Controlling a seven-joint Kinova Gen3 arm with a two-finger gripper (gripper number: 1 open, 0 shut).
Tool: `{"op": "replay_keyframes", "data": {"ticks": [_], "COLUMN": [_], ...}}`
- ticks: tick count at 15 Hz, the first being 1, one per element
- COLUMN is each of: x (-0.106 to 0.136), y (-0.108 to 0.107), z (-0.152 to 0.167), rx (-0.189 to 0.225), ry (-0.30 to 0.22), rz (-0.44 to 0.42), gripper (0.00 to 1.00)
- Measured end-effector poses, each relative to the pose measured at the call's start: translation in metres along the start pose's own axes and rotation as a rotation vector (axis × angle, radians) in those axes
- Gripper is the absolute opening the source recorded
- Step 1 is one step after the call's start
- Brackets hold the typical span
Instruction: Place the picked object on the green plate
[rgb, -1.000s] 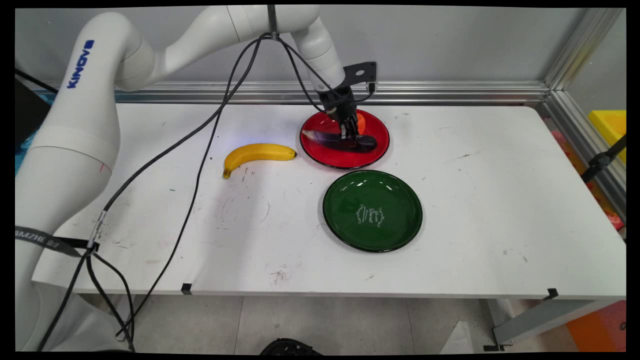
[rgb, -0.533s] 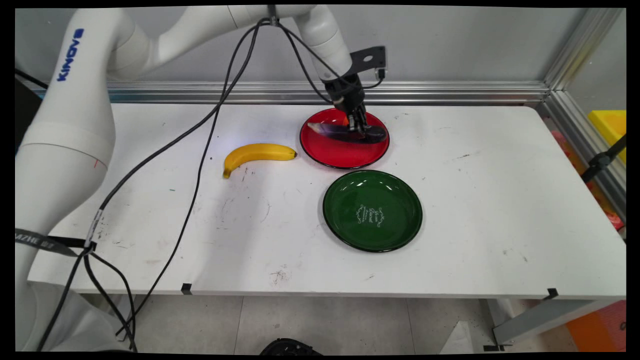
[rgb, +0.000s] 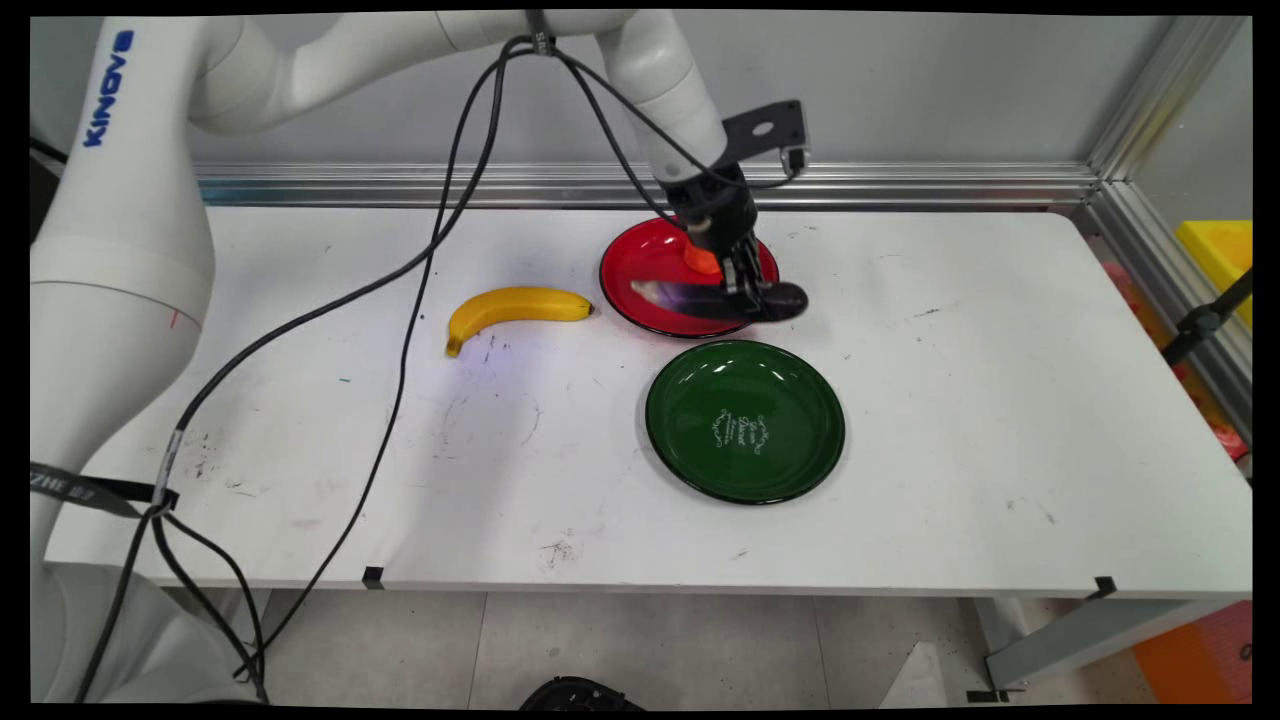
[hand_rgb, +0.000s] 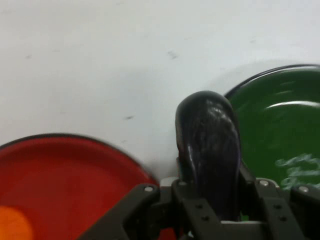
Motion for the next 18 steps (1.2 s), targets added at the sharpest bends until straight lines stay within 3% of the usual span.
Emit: {"op": "replay_keyframes", "data": {"ticks": [9, 18], "x": [-0.001, -0.009], "y": [0.060, 0.080], "z": [0.025, 0.062], "rx": [-0.017, 0.018], "ry": [0.027, 0.035], "rz": [-0.014, -0.002], "gripper": [0.00, 0.00]}}
